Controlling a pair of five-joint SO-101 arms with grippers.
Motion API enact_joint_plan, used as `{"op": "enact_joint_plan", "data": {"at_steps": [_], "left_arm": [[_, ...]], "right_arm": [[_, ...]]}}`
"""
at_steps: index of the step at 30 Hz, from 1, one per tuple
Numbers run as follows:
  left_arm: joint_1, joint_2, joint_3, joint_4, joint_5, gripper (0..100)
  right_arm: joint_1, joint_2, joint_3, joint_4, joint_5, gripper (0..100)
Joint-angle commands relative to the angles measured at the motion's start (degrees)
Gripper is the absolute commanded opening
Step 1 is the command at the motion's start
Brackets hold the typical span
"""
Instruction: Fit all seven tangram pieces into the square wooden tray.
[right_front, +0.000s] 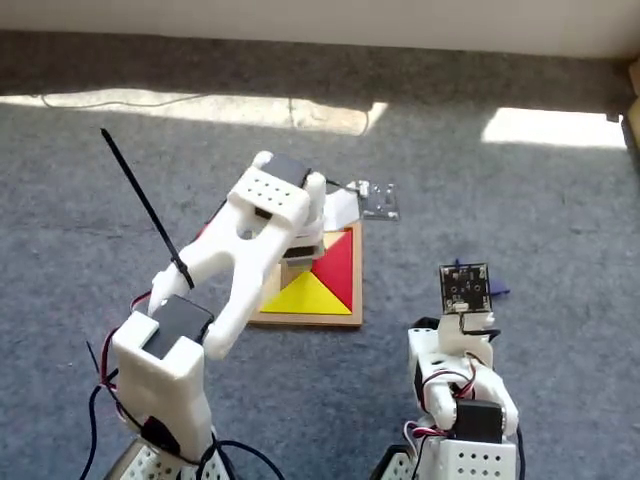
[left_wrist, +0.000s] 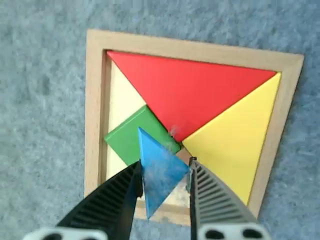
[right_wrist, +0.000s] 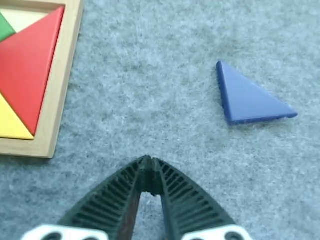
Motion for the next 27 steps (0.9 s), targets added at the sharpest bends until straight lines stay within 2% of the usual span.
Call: {"op": "enact_joint_plan", "data": {"at_steps": [1, 6, 12, 14, 22, 27], "left_arm": [[1.8, -3.8, 2.9, -7.8, -1.4, 2], [1.9, -3.6, 3.6, -13.2, 7.0, 3], [1.5, -4.1, 3.6, -13.3, 13.9, 23], [1.4, -4.2, 3.2, -13.3, 15.9, 26], [0.7, -8.0, 3.8, -13.1, 16.3, 26], [0.0, -17.3, 7.9, -9.5, 16.3, 16]], "right_arm": [[0.7, -0.9, 4.9, -1.5, 0.6, 1.0], [0.7, -0.9, 4.9, -1.5, 0.6, 1.0], [0.7, -0.9, 4.9, -1.5, 0.6, 1.0], [0.7, -0.9, 4.9, -1.5, 0.6, 1.0], [0.7, -0.9, 4.9, -1.5, 0.6, 1.0], [0.7, -0.9, 4.9, -1.5, 0.6, 1.0]]}}
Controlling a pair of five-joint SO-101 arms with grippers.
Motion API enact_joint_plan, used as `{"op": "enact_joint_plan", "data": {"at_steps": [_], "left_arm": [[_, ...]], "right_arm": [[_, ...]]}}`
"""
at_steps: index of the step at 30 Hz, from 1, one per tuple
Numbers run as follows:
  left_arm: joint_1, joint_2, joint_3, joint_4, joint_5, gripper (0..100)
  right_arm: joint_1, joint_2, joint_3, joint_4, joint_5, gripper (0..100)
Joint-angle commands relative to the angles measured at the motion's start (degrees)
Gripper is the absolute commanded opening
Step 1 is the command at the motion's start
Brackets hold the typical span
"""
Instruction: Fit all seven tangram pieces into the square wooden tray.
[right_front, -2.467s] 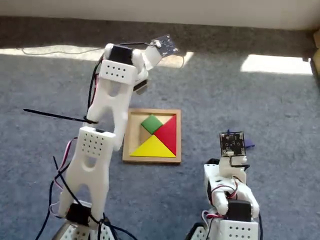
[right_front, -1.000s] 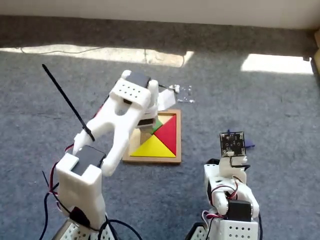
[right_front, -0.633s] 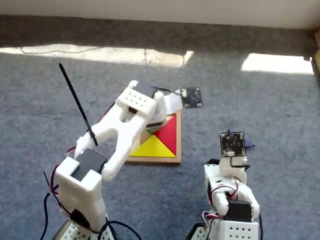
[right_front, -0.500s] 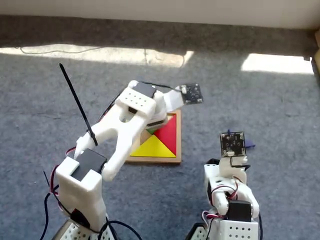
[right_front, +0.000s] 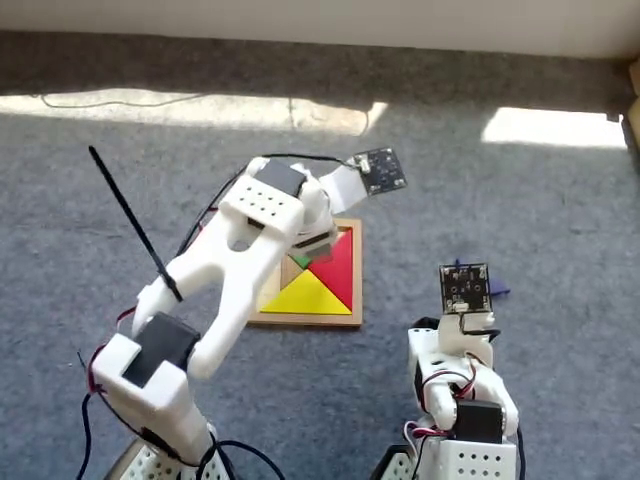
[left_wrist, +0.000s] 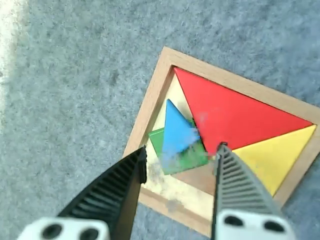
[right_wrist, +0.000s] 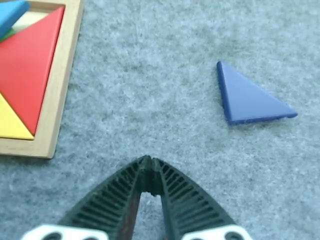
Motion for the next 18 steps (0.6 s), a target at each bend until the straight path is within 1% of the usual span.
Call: {"op": "enact_joint_plan", "data": {"at_steps": [1, 4, 7, 11, 16, 18], "left_arm": [[-1.0, -11.1, 3.5, 2.0, 0.5, 14], [-2.3, -15.4, 7.3, 1.9, 0.5, 10], [-3.8, -16.4, 11.0, 0.7, 0.5, 6], [-4.7, -16.4, 17.8, -6.9, 0.6, 1], [-3.6, -16.4, 26.2, -17.7, 0.6, 1], [-3.1, -16.4, 28.7, -20.4, 0.6, 1]], "right_arm": [[0.7, -0.9, 4.9, -1.5, 0.6, 1.0], [0.7, -0.9, 4.9, -1.5, 0.6, 1.0], [0.7, -0.9, 4.9, -1.5, 0.6, 1.0], [0.7, -0.9, 4.9, -1.5, 0.6, 1.0], [0.7, -0.9, 4.9, -1.5, 0.6, 1.0], [0.7, -0.9, 4.9, -1.5, 0.6, 1.0]]}}
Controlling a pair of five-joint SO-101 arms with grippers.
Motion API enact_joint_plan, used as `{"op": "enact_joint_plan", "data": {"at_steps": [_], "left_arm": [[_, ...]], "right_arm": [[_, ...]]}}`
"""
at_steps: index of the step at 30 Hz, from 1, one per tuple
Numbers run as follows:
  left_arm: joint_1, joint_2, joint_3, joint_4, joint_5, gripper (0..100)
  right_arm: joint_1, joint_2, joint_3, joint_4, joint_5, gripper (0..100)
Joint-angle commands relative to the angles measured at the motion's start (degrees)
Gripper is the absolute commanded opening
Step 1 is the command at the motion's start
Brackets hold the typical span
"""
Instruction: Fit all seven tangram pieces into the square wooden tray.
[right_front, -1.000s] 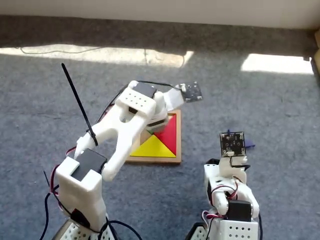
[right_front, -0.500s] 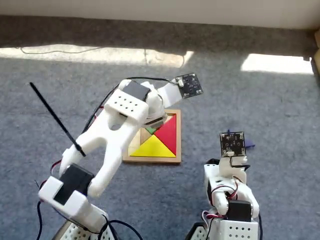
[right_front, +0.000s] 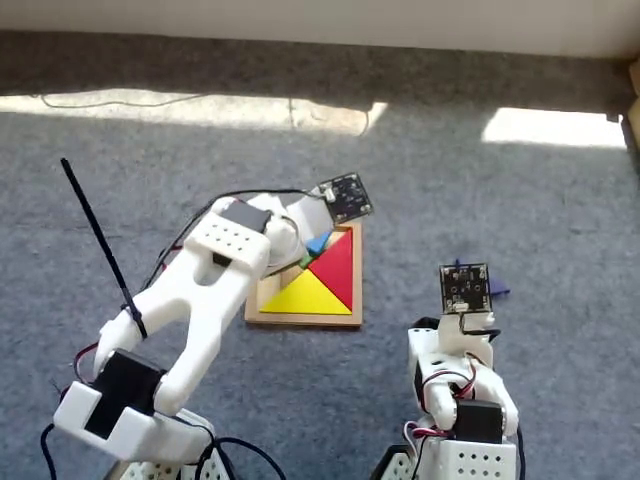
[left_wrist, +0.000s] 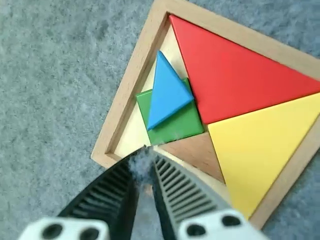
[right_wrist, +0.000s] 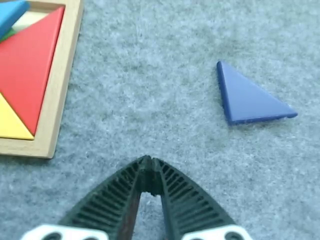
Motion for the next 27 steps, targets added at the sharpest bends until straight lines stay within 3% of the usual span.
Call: {"op": "enact_joint_plan", "data": {"at_steps": [1, 8, 14, 27], "left_arm": [[1.3, -2.9, 4.4, -7.2, 0.7, 1], [2.2, -2.7, 9.5, -18.0, 9.2, 1], [3.0, 3.9, 12.4, -29.4, 10.2, 1], [2.7, 5.3, 9.2, -29.5, 10.4, 1]], "right_arm": [[0.7, -0.9, 4.9, -1.5, 0.6, 1.0], [0.7, -0.9, 4.9, -1.5, 0.6, 1.0], [0.7, -0.9, 4.9, -1.5, 0.6, 1.0], [0.7, -0.9, 4.9, -1.5, 0.6, 1.0]]}}
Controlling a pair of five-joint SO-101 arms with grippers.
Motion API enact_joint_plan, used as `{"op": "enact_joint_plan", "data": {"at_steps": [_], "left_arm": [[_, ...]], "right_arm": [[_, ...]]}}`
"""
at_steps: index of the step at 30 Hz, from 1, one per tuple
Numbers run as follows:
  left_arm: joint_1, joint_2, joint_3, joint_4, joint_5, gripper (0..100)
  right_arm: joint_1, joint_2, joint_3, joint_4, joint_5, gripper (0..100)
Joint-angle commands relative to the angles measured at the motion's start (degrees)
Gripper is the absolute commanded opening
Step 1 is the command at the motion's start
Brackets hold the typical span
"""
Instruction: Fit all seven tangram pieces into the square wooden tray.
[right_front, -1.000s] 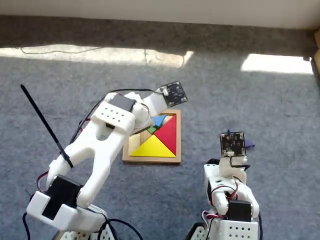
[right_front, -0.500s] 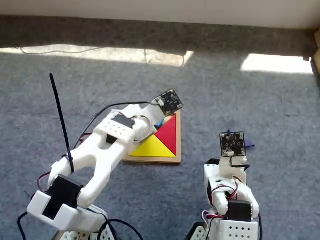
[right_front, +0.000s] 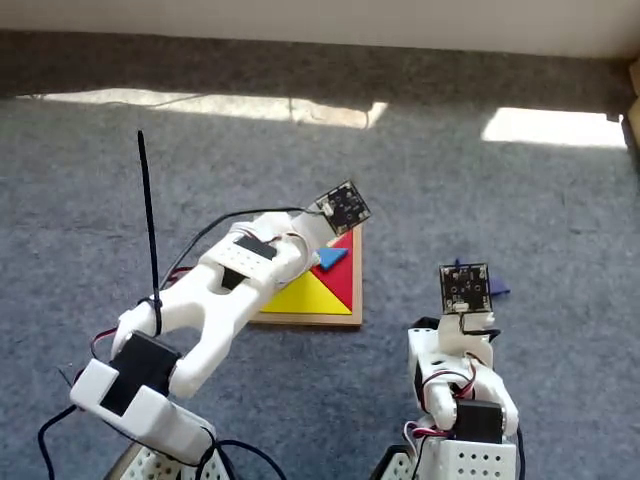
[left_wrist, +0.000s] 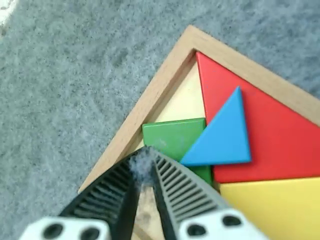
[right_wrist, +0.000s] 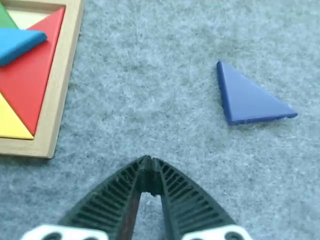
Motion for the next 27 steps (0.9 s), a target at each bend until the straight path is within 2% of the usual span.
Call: {"op": "enact_joint_plan", "data": {"at_steps": [1, 3, 9, 12, 16, 20, 27], "left_arm": [[0.7, -2.2, -2.1, -0.5, 0.7, 1], [0.7, -5.5, -1.2, -0.1, 0.8, 1], [1.5, -18.2, 3.4, 3.3, 7.6, 1], [4.5, -22.3, 6.0, 6.2, 8.1, 1], [9.4, -22.6, 8.7, 8.1, 8.1, 1], [10.9, -22.5, 10.6, 7.8, 8.1, 1], [10.4, -14.5, 11.7, -0.4, 8.1, 1]], "right_arm": [[0.7, -0.9, 4.9, -1.5, 0.6, 1.0], [0.7, -0.9, 4.9, -1.5, 0.6, 1.0], [0.7, -0.9, 4.9, -1.5, 0.6, 1.0], [0.7, -0.9, 4.9, -1.5, 0.6, 1.0], [0.7, -0.9, 4.9, -1.5, 0.6, 1.0], [0.7, -0.9, 4.9, -1.5, 0.6, 1.0], [0.7, -0.9, 4.9, -1.5, 0.6, 1.0]]}}
